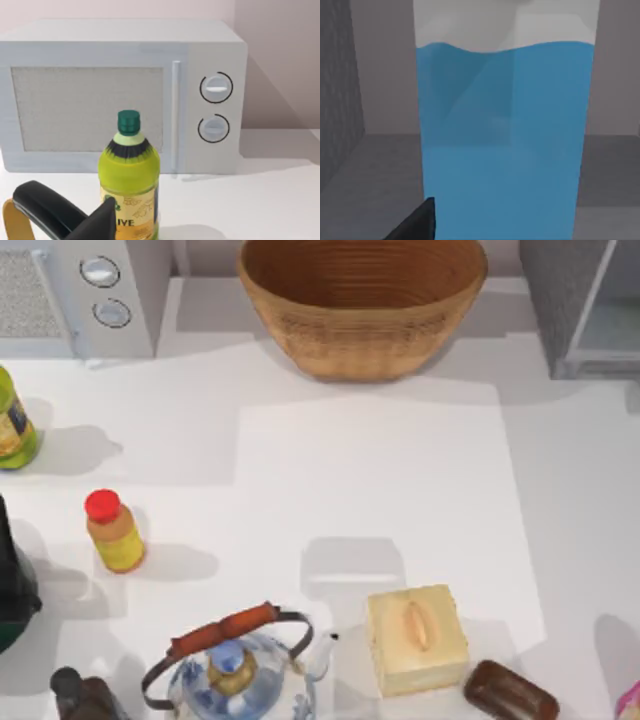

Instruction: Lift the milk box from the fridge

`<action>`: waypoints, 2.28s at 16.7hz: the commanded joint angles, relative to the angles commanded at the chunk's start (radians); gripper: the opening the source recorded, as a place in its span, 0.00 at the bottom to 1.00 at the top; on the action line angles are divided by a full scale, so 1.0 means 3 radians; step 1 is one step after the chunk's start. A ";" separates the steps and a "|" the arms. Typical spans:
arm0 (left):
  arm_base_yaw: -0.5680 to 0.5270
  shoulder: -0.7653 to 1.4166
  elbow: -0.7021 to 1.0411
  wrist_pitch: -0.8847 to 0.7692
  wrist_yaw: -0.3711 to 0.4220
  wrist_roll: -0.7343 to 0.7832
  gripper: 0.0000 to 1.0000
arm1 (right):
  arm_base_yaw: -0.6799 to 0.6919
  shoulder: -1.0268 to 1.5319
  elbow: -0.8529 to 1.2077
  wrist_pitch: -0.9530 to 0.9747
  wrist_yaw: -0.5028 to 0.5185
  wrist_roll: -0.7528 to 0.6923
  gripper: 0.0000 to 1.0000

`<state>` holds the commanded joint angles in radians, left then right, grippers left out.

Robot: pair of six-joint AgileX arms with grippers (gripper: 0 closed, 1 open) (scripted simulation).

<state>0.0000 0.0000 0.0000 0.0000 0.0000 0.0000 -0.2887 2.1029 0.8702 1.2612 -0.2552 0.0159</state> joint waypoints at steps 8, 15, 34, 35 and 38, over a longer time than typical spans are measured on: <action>0.0000 0.0000 0.0000 0.0000 0.0000 0.0000 1.00 | 0.0258 0.0232 0.0536 -0.0407 0.0263 -0.0016 1.00; 0.0000 0.0000 0.0000 0.0000 0.0000 0.0000 1.00 | 0.0288 0.0502 0.1036 -0.0636 0.0297 -0.0018 1.00; 0.0000 0.0000 0.0000 0.0000 0.0000 0.0000 1.00 | 0.0336 0.0745 0.1539 -0.0900 0.0347 -0.0021 0.25; 0.0000 0.0000 0.0000 0.0000 0.0000 0.0000 1.00 | 0.0336 0.0745 0.1539 -0.0900 0.0347 -0.0021 0.17; 0.0000 0.0000 0.0000 0.0000 0.0000 0.0000 1.00 | 0.0336 0.0745 0.1539 -0.0900 0.0347 -0.0021 0.00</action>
<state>0.0000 0.0000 0.0000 0.0000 0.0000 0.0000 -0.1879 2.3263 1.3320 0.9912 -0.1510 0.0097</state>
